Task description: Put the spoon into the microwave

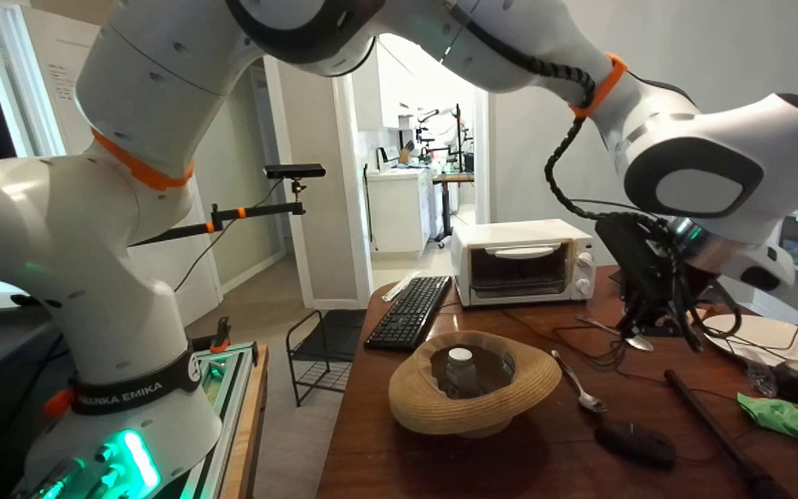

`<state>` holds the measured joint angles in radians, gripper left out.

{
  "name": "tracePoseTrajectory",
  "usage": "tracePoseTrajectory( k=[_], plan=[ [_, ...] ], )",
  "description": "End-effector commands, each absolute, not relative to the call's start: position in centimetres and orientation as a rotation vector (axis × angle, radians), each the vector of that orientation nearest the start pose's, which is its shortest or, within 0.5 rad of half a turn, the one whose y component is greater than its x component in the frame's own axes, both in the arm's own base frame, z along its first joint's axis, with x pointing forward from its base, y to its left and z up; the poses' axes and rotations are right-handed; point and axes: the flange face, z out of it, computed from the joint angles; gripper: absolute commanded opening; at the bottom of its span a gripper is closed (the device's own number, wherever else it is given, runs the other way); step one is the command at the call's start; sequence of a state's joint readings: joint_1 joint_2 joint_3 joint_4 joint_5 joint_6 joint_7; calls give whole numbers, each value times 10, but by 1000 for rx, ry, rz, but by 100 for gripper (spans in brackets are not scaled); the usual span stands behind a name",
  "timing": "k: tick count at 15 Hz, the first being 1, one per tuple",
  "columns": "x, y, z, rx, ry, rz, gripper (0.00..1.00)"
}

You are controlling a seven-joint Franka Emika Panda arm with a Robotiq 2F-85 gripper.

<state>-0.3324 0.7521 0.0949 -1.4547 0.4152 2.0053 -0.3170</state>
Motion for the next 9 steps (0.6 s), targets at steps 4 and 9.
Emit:
tracePoseTrajectory(
  k=[4, 9],
  plan=[
    [689, -111, 188, -2767, 166, 326, 41],
    [687, -99, 121, -2826, 206, 441, 79]
  ],
)
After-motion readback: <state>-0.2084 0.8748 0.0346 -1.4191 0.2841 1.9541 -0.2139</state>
